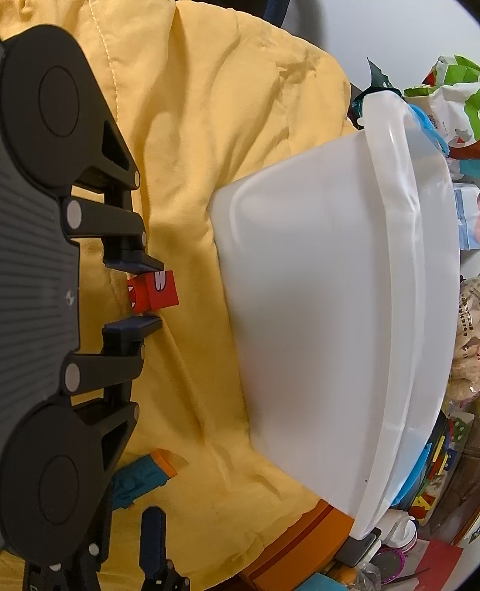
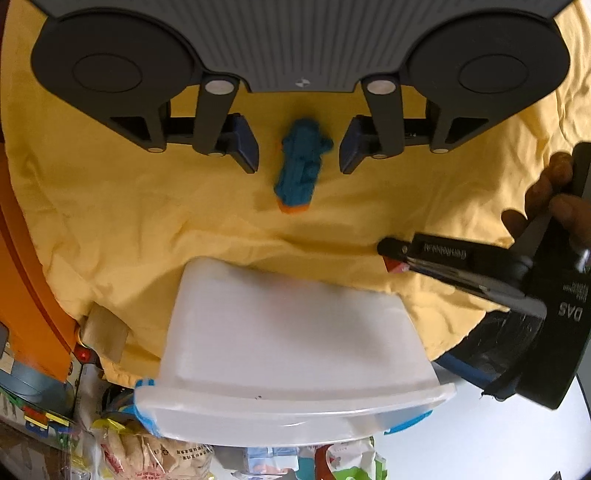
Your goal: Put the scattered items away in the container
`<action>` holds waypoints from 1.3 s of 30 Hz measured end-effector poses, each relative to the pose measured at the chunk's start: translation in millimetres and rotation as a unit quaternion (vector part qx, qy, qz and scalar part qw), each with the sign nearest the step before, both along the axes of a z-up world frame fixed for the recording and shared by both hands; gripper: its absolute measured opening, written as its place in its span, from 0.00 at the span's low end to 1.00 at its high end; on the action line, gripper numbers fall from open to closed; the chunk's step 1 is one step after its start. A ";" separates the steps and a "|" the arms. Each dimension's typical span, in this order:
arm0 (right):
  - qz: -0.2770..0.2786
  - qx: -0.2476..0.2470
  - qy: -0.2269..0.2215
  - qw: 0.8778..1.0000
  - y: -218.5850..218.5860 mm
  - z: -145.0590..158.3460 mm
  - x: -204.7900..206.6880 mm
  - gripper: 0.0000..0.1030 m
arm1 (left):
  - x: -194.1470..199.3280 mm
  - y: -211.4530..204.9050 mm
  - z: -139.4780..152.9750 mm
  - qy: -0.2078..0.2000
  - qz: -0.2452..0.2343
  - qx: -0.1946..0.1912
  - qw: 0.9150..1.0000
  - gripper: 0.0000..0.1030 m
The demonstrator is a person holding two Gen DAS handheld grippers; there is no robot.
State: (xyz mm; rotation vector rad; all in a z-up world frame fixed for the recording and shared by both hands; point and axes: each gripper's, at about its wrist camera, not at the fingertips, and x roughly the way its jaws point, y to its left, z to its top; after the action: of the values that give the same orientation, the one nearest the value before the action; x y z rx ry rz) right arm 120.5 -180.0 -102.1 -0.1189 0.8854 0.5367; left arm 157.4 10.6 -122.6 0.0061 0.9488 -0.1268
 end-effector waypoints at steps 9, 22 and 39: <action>0.000 0.000 0.000 1.000 2.9 -3.8 -0.6 0.28 | -0.9 -0.5 1.4 -0.011 -0.002 0.003 1.000 0.25; -0.010 0.007 -0.004 1.000 -9.5 5.5 -3.9 0.26 | -18.3 8.4 18.6 -0.026 -0.001 -0.002 1.000 0.22; -0.031 -0.010 0.011 0.999 -15.8 -6.9 -5.6 0.40 | 8.5 -0.1 -2.2 -0.005 0.015 -0.009 1.000 0.31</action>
State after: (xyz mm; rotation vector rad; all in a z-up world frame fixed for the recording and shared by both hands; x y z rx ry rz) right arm 115.0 -195.8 -109.0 -0.1040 0.9126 0.4728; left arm 165.9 10.4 -124.8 -0.0252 0.9373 -0.1076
